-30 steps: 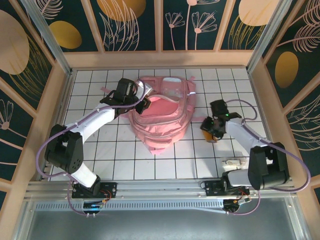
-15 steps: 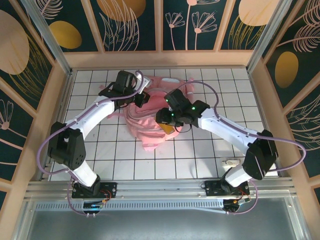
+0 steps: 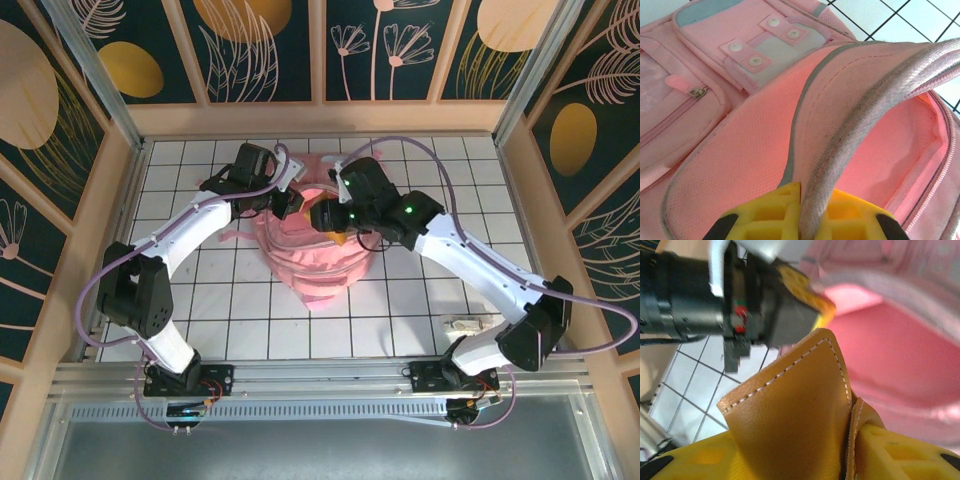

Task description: Pack books, pencil case, and school supplies into a backpack

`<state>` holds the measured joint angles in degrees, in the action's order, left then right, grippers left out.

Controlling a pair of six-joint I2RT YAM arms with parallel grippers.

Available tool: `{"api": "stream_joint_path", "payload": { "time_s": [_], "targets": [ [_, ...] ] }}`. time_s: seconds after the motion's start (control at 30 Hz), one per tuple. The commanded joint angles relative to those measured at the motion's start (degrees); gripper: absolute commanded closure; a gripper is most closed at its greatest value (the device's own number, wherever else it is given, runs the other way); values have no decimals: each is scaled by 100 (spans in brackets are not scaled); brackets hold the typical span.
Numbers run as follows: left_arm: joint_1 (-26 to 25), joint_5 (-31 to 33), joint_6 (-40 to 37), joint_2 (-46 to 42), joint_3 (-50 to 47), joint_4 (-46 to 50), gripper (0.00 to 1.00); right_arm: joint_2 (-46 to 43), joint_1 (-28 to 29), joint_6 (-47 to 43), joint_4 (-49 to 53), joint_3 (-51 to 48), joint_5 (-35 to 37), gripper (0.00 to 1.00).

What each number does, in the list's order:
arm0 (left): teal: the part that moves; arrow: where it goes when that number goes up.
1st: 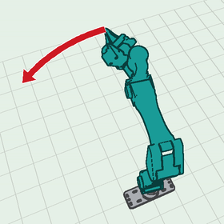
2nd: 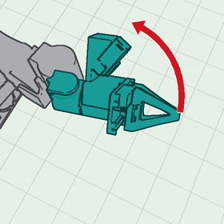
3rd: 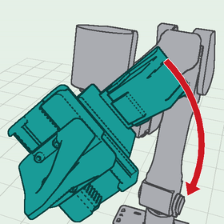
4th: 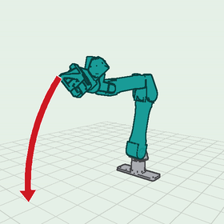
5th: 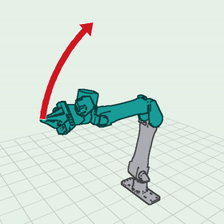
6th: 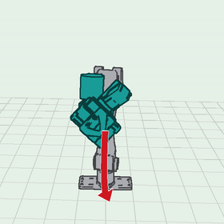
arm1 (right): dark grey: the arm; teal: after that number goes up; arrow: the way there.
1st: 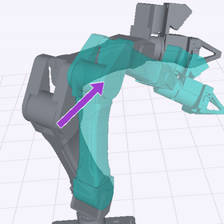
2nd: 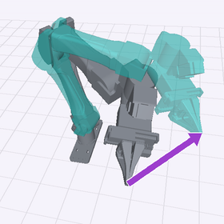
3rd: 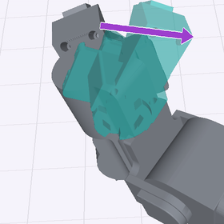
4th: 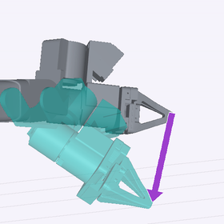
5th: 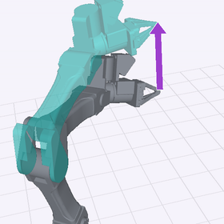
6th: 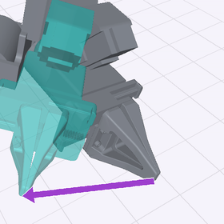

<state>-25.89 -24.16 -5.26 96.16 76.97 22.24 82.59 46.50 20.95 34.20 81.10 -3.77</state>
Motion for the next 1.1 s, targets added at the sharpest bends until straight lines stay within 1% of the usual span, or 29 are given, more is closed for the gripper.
{"api": "stream_joint_path", "payload": {
  "time_s": [0.0, 0.1, 0.23, 0.43, 0.53, 0.63, 0.67, 0.77, 0.8, 0.83, 0.9, 0.97, 1.07],
  "targets": [
    [-48, -790, 375, -236, 174, -130, 100, 477, 30, -1502, -778, 78, 566, 50],
    [-39, -928, 451, -251, 276, 2, 100, 726, 4, -2161, -1168, -143, 849, 49],
    [-41, -1051, 578, -273, 361, 90, 100, 840, -94, -2903, -1672, -581, 938, 49],
    [-13, -1016, 670, -273, 457, 144, 100, 1101, -282, -3674, -1788, -736, 992, 47],
    [5, -998, 664, -321, 432, 90, 100, 1243, -418, -3970, -1908, -803, 754, 47],
    [10, -1013, 671, -374, 429, 24, 100, 1408, -414, -4338, -2239, -936, 753, 45],
    [5, -1086, 666, -402, 397, -40, 100, 1492, -405, -4439, -2362, -938, 778, 41],
    [5, -1224, 776, -496, 306, -261, 100, 1663, -308, -4716, -2647, -905, 873, 24],
    [4, -1238, 827, -510, 293, -305, 100, 1689, -250, -4801, -2697, -901, 943, 17],
    [5, -1256, 850, -519, 292, -332, 100, 1691, -191, -4818, -2799, -929, 1130, 13],
    [3, -1244, 867, -519, 297, -335, 100, 1513, -172, -4690, -2802, -1023, 1187, 8],
    [5, -1228, 836, -526, 286, -304, 100, 1095, -176, -4363, -2601, -1175, 1008, 2],
    [5, -1247, 828, -563, 195, -348, 100, 352, -177, -3809, -1969, -1342, 506, 1]
  ]
}}
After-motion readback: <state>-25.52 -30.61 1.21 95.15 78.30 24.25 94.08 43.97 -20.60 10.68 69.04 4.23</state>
